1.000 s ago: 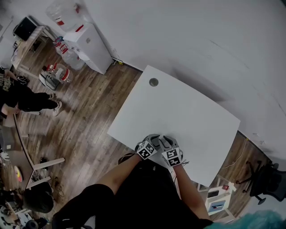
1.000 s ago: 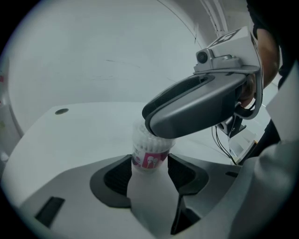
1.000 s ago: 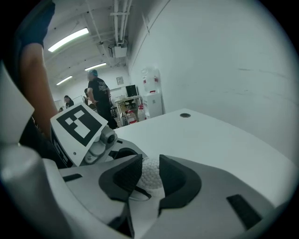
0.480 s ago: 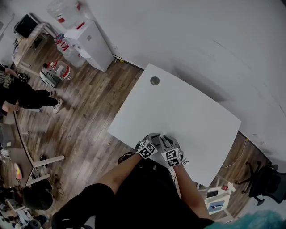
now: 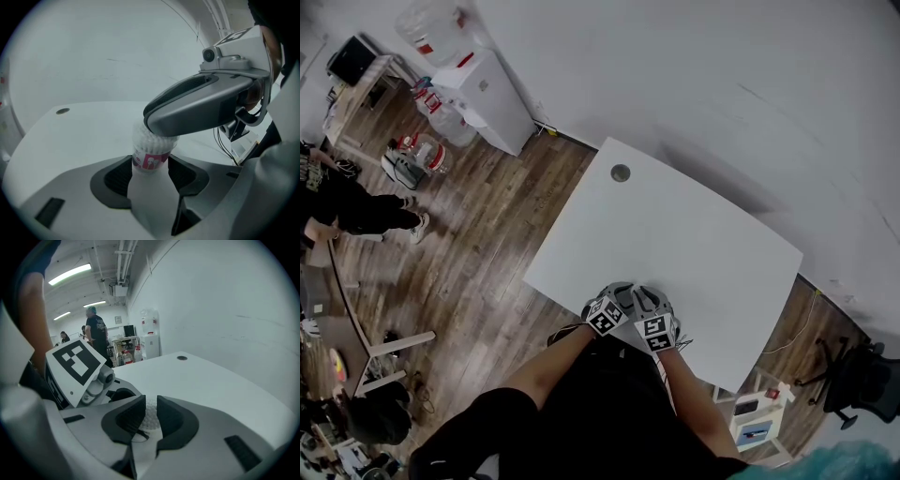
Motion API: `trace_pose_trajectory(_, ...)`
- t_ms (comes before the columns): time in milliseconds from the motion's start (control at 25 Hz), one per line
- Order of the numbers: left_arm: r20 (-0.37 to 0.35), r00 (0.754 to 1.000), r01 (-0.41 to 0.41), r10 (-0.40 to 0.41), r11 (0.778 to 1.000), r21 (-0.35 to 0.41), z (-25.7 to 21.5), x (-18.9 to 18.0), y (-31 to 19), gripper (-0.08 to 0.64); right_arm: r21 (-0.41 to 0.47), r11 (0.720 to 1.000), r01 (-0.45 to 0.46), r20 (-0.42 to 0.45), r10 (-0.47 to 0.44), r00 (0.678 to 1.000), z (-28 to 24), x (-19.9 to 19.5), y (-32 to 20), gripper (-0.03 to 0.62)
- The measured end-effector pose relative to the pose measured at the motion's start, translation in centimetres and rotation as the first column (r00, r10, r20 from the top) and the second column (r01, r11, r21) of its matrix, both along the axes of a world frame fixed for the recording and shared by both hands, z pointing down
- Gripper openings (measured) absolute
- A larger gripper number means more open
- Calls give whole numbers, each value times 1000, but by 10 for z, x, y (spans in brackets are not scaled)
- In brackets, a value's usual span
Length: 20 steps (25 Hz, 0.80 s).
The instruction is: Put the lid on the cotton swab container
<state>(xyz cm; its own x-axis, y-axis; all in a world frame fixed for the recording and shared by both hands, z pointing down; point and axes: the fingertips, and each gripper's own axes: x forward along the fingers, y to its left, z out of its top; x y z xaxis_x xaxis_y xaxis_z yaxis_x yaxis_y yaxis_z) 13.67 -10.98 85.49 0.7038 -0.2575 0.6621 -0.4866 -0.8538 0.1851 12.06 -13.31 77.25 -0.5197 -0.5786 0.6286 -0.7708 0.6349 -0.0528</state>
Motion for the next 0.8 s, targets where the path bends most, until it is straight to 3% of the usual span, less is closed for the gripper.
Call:
trace_pose_trajectory(80,-3,1000,6,-6,1000,-5,-2,0,2,245,-20,999,-26,79,27,997,-4,-1,2,84)
trace_pose_trajectory(200,-19,1000,18,-19,1000,-17,-6,-2,1,245,-33,996,-89,278,94,956,-21,-1,0,84)
trace_pose_trajectory(280,-32,999,11,-12,1000,-18,-11,-5,3,245,-7,993,-118,323,114,940,-34,2,-3,84)
trace_pose_trajectory(520,-16,999,-42,41,999,-10,-15,-24,18,247,20,975,-220,297,204,933,-41,35,2,84)
trace_pose_trajectory(680,-71,997,19,-19,1000,1,-33,-40,17,247,44,942,-333,212,317,925,-34,66,16,84)
trace_pose_trajectory(800,-124,987,107,-102,994,30,-63,-56,9,247,51,930,-363,246,341,907,-47,66,31,84)
